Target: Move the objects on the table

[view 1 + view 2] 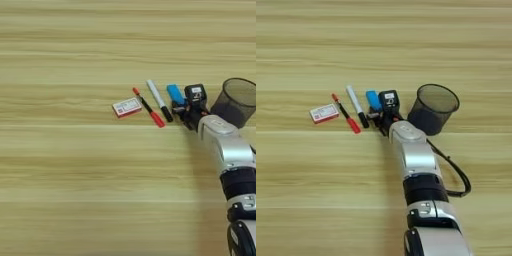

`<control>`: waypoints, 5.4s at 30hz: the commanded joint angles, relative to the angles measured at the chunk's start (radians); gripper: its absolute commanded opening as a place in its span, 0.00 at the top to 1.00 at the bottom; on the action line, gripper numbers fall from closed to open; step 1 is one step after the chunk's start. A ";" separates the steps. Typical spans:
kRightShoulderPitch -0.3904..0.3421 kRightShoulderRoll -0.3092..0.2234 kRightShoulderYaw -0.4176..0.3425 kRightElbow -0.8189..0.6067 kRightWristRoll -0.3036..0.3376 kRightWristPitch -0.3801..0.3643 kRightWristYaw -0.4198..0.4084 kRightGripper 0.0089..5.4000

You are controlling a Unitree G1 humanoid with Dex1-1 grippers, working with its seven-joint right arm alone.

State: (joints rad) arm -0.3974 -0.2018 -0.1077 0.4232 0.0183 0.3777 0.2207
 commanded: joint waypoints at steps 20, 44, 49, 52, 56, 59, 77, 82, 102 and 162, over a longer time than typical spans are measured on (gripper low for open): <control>-0.083 -0.038 0.005 -0.025 0.002 -0.035 -0.008 0.42; -0.072 -0.029 -0.002 -0.062 0.033 -0.084 0.016 0.00; -0.069 -0.028 -0.004 -0.070 0.039 -0.093 0.021 0.00; -0.067 -0.027 -0.004 -0.075 0.042 -0.097 0.025 0.00; -0.064 -0.026 -0.001 -0.083 0.045 -0.100 0.030 0.00; -0.061 -0.025 0.000 -0.091 0.047 -0.102 0.034 0.00; -0.007 0.021 0.086 -0.204 0.046 -0.115 0.097 0.00; 0.007 0.035 0.128 -0.220 0.032 -0.119 0.110 0.00; 0.007 0.078 0.191 -0.249 0.008 -0.087 0.106 0.00; -0.045 0.109 0.215 -0.091 0.026 -0.020 0.194 0.00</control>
State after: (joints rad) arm -0.3771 -0.0940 0.1103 0.3561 0.0320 0.3809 0.4091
